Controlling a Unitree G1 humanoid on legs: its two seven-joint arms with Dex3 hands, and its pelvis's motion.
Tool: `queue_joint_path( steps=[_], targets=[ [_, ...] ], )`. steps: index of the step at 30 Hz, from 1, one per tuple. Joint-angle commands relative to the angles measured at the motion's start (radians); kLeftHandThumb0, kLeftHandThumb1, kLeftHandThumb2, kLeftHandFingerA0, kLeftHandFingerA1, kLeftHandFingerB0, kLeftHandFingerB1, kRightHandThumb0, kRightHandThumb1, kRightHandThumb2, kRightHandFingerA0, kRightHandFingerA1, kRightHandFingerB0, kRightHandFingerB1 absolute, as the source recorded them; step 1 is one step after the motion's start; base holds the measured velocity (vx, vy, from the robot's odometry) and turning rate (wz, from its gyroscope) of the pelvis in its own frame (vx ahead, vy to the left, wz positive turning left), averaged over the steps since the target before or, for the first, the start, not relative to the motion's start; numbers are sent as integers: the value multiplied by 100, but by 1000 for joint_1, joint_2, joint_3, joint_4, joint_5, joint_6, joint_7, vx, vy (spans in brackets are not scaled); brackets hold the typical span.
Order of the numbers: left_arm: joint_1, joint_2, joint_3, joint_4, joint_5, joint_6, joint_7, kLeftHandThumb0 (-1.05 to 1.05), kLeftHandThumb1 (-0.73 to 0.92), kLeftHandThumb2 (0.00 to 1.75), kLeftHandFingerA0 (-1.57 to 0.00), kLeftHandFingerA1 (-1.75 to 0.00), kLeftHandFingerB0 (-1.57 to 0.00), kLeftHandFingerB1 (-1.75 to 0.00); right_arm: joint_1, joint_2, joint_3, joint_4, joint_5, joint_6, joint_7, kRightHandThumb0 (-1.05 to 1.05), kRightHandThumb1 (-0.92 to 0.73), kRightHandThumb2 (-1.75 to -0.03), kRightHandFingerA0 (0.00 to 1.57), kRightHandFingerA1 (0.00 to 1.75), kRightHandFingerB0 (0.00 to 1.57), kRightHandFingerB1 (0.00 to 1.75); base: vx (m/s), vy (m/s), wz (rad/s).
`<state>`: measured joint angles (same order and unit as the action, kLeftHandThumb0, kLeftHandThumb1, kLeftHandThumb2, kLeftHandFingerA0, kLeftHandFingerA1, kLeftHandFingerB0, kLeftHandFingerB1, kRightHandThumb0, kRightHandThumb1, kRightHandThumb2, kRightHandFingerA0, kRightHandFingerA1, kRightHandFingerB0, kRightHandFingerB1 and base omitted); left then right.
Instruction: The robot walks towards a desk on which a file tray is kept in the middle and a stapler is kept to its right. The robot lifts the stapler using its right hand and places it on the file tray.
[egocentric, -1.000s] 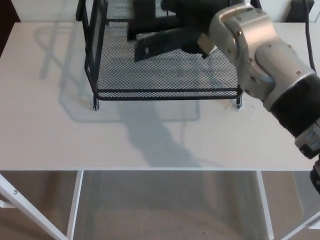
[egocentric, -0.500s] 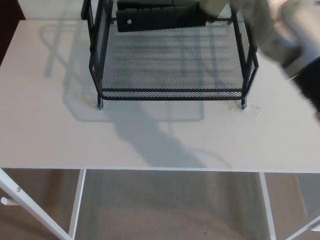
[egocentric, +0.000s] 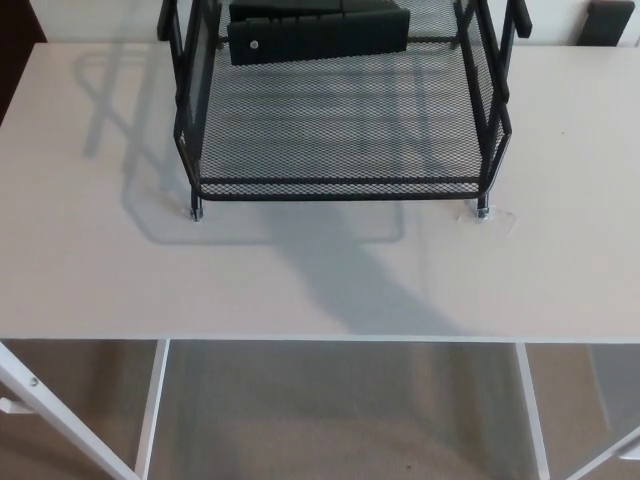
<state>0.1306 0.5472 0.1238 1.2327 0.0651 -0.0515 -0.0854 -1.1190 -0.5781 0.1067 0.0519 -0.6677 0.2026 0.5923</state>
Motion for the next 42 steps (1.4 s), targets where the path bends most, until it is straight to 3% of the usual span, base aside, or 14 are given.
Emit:
queue_joint_path(
  steps=[1, 2, 3, 5, 17, 18, 20, 25, 27, 32, 33, 37, 38, 42],
  targets=[
    [11, 10, -1, 4, 8, -35, 25, -85, 91, 75, -34, -58, -2, -37, 341, -167, -724, -320, 335, 118, 178, -69, -49, -89, 0, 30, 6, 38, 0, 0, 0],
    [6, 13, 8, 13, 0, -33, 16, -87, 92, 73, -35, -58, -2, -37, 418, -162, -895, -363, 294, 174, 197, -68, -68, -57, 8, 94, 14, 31, 0, 0, 0],
    [2, 12, 13, 14, -5, -29, 19, -86, 74, 115, -37, -66, 0, -41, 470, -150, -995, -364, 224, 239, 177, -71, -52, -85, 28, 77, 10, 42, 0, 0, 0],
    [-4, 14, 12, 10, -4, -25, 20, -84, 92, 74, -35, -59, -2, -38, 572, -150, -1119, -285, 253, 134, 124, -61, -65, -60, 13, 47, 14, 30, 0, 0, 0],
    [-17, 29, 20, -2, -12, -17, 5, -86, 92, 76, -33, -60, -3, -41, 1168, -9, -1309, 466, 392, -178, -498, -53, -65, -60, 11, 48, 20, 29, 0, 0, 0],
    [-15, 27, 26, -10, -18, -14, 5, -84, 75, 116, -35, -66, -1, -45, 1166, -5, -1293, 526, 418, -175, -505, -52, -65, -61, 7, 43, 19, 29, 0, 0, 0],
    [-15, 28, 24, -4, -16, -19, 4, -87, 92, 78, -34, -60, -3, -41, 1138, 26, -1267, 679, 493, -166, -542, -55, -50, -79, 68, 84, 11, 40, 0, 0, 0],
    [16, 16, 29, -4, -20, -19, 16, -84, 75, 117, -37, -65, 0, -40, 1225, 198, -1200, 526, 382, -117, -634, -48, -62, -85, 0, 3, 0, 8, 0, 0, 0],
    [19, 15, 31, -8, -21, -16, 17, -86, 92, 77, -35, -58, -2, -36, 1250, 211, -1157, 543, 314, -191, -786, -49, -66, -77, 0, 4, 0, 3, 0, 0, 0],
    [18, 24, 36, 1, -22, -14, 23, -90, 78, 118, -35, -64, 0, -34, 1192, 224, -1240, 598, 404, -182, -825, -80, -60, -92, 2, 22, 0, 7, 0, 0, 0],
    [20, 24, 34, -1, -20, -17, 23, -86, 92, 74, -37, -59, -2, -35, 1192, 220, -1256, 626, 431, -175, -804, -64, -76, -62, 0, 37, 0, 3, 0, 0, 0],
    [19, 31, 36, 6, -20, -17, 22, -83, 72, 113, -31, -62, -1, -39, 1272, 184, -1182, 810, 413, -212, -749, -97, -66, -96, 0, 18, 0, 0, 0, 0, 0],
    [7, 30, 50, 16, -32, -9, 25, -86, 92, 70, -37, -59, -4, -36, 1283, 181, -1159, 804, 393, -162, -720, -93, -67, -100, 0, 15, 0, 6, 0, 0, 0],
    [-10, 35, 33, 2, -14, -6, 26, -85, 74, 116, -35, -65, -4, -45, 1268, 160, -1128, 862, 403, -54, -607, -92, -58, -95, 0, 8, 0, 7, 0, 0, 0]
  ],
)
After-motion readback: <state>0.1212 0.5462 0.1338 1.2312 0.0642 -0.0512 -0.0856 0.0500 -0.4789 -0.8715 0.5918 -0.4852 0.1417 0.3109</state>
